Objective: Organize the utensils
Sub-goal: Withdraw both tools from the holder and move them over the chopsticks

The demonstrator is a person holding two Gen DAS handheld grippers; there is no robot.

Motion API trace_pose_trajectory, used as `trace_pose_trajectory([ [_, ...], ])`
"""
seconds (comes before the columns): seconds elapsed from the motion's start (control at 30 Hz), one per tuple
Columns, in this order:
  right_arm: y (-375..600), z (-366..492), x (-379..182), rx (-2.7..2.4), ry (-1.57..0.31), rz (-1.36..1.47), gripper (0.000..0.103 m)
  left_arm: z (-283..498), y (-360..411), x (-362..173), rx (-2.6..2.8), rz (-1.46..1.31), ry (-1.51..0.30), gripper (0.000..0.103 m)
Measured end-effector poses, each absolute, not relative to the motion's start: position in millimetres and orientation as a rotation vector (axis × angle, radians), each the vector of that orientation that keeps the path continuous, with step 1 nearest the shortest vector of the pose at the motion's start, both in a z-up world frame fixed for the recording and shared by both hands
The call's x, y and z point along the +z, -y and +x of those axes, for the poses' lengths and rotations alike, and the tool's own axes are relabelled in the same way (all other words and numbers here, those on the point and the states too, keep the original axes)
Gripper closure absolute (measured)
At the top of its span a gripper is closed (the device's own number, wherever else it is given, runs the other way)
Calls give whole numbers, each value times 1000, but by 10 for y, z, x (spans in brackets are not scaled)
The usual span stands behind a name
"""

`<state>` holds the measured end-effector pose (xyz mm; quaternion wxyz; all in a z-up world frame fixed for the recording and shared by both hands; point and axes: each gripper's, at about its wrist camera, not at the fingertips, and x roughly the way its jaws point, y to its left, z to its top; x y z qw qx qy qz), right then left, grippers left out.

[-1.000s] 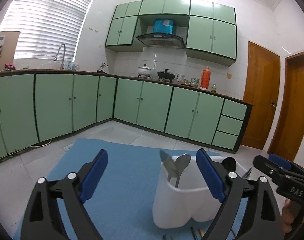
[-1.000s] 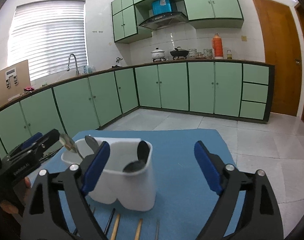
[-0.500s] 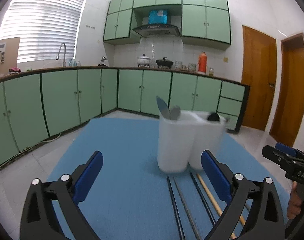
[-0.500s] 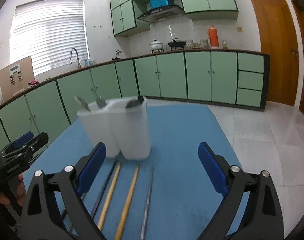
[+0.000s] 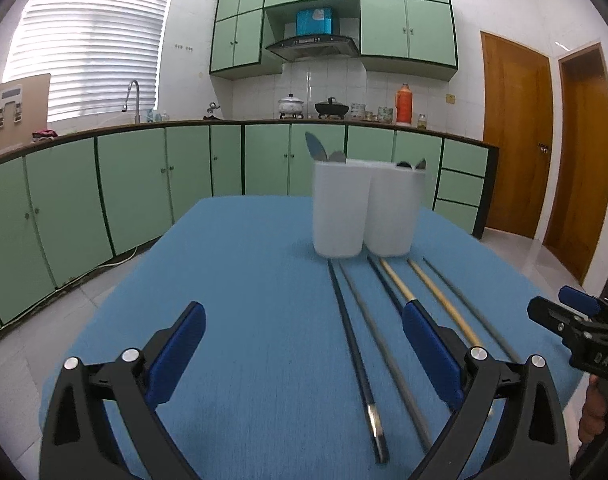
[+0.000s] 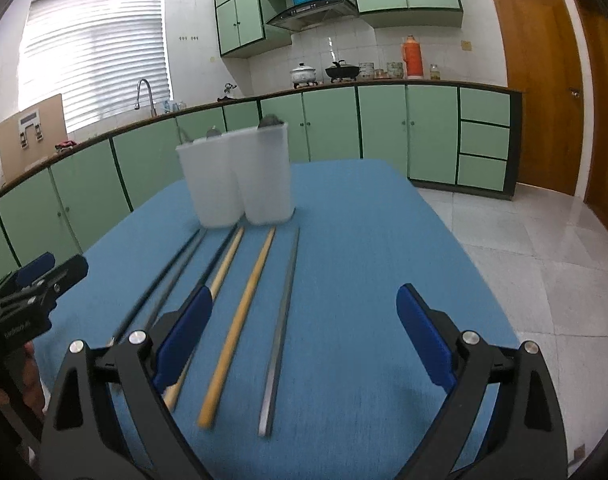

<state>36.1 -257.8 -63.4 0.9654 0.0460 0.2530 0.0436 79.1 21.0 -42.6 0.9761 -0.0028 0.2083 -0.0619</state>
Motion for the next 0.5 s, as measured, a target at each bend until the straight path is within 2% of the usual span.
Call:
trace_pose_trajectory([
  [0.23, 2577, 148, -782, 80, -528, 97, 14, 513, -226, -579, -109, 9, -424, 6],
  [0.3, 2537, 104, -829, 77, -535, 71, 22, 469, -211, -624, -107, 8, -434, 6],
  [0.5, 2502, 8, -934, 96, -549, 69, 38, 388, -229, -673, -98, -5, -447, 6],
])
